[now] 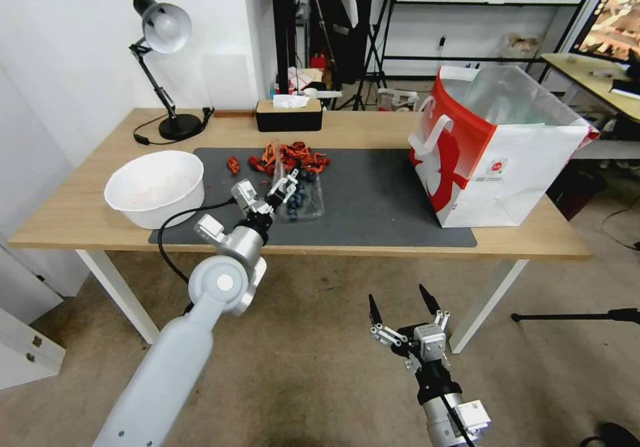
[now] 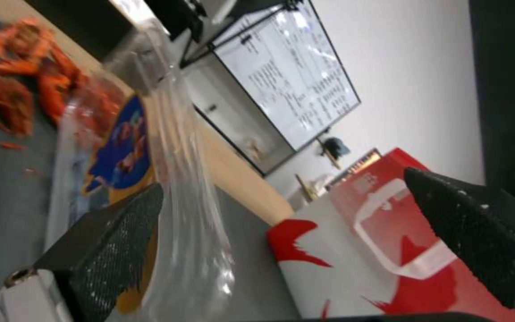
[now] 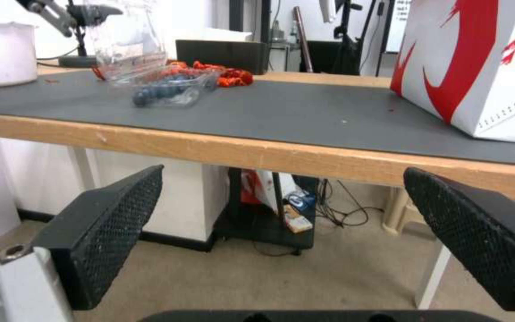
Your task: Close the takeout container lid, then place the container into the takeout bag.
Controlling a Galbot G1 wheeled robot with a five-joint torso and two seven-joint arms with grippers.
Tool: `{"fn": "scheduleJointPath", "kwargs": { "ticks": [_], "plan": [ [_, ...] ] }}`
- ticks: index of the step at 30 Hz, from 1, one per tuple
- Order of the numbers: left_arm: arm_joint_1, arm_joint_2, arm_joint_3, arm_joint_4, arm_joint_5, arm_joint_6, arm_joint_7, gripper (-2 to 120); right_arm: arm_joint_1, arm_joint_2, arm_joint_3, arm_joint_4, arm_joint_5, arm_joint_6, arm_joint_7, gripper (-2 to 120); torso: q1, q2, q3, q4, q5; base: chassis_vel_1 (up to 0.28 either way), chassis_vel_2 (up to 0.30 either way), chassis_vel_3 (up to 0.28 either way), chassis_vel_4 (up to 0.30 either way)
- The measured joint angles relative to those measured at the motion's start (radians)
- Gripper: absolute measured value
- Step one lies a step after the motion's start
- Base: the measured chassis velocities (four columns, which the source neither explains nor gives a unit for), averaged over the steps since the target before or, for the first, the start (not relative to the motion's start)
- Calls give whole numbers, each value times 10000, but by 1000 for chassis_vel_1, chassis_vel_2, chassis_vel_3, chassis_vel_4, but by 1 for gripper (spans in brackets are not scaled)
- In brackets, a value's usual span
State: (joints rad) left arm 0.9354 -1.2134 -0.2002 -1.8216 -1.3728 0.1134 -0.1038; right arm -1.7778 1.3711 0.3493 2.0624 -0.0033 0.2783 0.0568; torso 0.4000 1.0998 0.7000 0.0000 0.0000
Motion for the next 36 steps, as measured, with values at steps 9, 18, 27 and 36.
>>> {"fn": "scheduleJointPath", "kwargs": {
  "ticks": [9, 18, 27, 36],
  "plan": [
    [-833, 3, 300, 589, -681, 689, 244, 100, 43, 39, -11, -130, -15, 42, 37, 100, 0, 0, 0, -1, 0, 0, 0, 0, 0],
    [-1133, -73, 905, 767, -581, 964, 220, 100, 83, 63, 1, -153, -15, 43, 53, 100, 0, 0, 0, -1, 1, 0, 0, 0, 0],
    [-1441, -199, 1331, 1008, -580, 1641, -289, 100, 6, 79, 87, -110, -15, 42, 65, 100, 0, 2, 0, -1, 0, 0, 0, 0, 0],
    [-1609, -145, 1456, 1074, -478, 2255, -1435, 78, 4, 58, 121, 45, 56, 42, 19, 100, 0, 2, 0, -1, 1, 0, 0, 0, 0]
  ]
}}
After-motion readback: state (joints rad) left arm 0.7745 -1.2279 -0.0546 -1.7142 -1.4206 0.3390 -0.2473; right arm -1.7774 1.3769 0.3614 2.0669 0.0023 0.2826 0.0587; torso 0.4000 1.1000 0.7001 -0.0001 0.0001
